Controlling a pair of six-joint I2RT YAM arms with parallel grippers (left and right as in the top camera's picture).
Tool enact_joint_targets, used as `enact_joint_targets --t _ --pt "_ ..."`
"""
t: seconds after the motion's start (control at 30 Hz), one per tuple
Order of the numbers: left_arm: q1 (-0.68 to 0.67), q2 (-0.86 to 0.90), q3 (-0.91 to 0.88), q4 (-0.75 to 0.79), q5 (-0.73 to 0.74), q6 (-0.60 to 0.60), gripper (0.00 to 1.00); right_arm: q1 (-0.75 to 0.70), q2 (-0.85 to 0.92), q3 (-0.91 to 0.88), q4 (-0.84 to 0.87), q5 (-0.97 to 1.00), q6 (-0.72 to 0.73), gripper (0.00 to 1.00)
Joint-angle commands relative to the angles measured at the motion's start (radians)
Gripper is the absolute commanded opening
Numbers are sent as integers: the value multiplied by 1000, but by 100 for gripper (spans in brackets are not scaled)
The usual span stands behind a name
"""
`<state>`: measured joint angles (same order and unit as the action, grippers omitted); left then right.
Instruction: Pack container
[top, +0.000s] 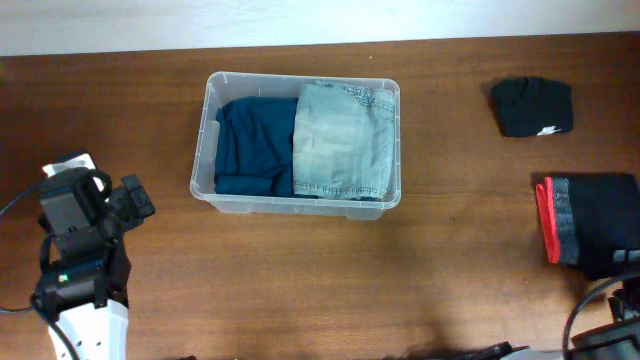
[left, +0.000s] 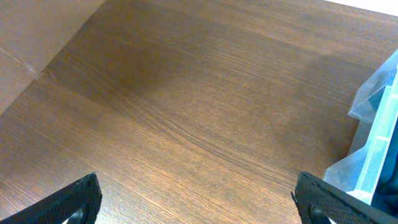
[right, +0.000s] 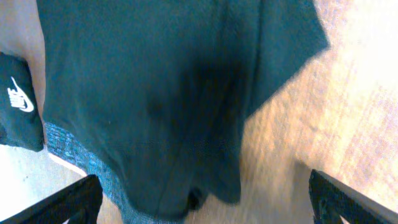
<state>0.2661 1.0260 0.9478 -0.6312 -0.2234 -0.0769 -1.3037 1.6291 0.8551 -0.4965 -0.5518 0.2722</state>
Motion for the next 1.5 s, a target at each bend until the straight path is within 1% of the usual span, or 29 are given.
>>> enact_joint_targets --t 0.0,0.17,0.3,0.43,0.6,0.73,0.9,1.07,1.17,1.23,1.33,1.4,1.47 --pt "5 2 -3 2 7 -13 99 -5 53 -8 26 -94 -44 99" --pt "5 2 -3 2 7 -13 99 -3 102 -8 49 -100 -44 99" --pt "5 2 -3 2 7 -13 99 27 117 -8 79 -102 -44 99" --pt "5 2 -3 2 7 -13 99 101 121 -8 121 -74 -43 99" --pt "5 2 -3 2 7 -13 100 215 134 -8 139 83 49 99" --pt "5 2 -3 2 7 -13 99 280 150 -8 161 120 59 99" --pt "5 2 -3 2 7 -13 99 295 168 -8 177 120 97 98" --pt "5 2 -3 2 7 -13 99 294 197 -8 180 120 104 100" --pt "5 2 -3 2 7 -13 99 294 213 -8 180 120 103 92" --pt "5 2 -3 2 7 -13 99 294 214 -8 181 120 104 82" --pt "5 2 -3 2 7 -13 100 294 214 -8 183 121 103 76" --pt "5 2 -3 2 7 -13 100 294 214 -8 183 120 104 69" --pt "5 2 -3 2 7 -13 99 294 214 -8 180 120 104 54"
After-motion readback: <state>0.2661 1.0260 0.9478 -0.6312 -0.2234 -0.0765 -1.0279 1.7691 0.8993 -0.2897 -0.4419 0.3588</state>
